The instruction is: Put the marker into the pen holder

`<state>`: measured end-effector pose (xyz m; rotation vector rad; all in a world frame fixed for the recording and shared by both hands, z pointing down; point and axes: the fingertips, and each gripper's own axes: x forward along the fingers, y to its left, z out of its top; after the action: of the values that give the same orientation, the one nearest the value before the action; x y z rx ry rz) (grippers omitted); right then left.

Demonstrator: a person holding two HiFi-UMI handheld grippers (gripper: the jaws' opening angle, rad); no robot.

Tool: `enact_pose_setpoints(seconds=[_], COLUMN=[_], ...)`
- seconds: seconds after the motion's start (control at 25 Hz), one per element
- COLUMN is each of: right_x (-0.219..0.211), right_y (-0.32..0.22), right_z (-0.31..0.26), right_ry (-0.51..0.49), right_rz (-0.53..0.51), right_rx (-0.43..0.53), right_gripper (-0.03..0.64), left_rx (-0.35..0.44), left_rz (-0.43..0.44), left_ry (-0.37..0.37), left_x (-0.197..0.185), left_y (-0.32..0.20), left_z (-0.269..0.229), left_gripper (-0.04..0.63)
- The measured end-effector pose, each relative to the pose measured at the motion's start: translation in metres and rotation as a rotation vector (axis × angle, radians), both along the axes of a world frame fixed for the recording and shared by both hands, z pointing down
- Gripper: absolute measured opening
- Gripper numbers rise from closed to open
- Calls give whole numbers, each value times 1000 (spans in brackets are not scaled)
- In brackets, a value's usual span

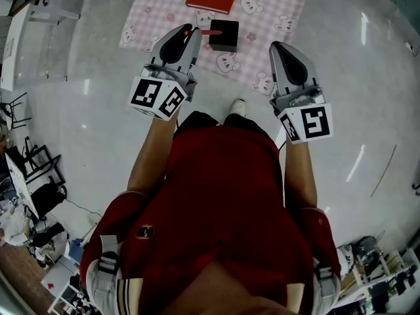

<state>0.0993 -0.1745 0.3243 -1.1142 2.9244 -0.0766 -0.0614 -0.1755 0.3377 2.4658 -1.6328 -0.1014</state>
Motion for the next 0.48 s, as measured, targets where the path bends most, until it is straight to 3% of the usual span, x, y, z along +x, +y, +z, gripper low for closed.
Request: enact_pose_setpoints(seconds=[0.48], right_x=[-13], right_y=[-11], right_z=[-1], right_ry=[12], right_rz=[30], right_rx=[-13], right_gripper=[-2], left_rx=[-31], left_rz=[40], left_ry=[-12], left_x=[-5], left_y=[-19], left_z=[15], left_gripper=[78])
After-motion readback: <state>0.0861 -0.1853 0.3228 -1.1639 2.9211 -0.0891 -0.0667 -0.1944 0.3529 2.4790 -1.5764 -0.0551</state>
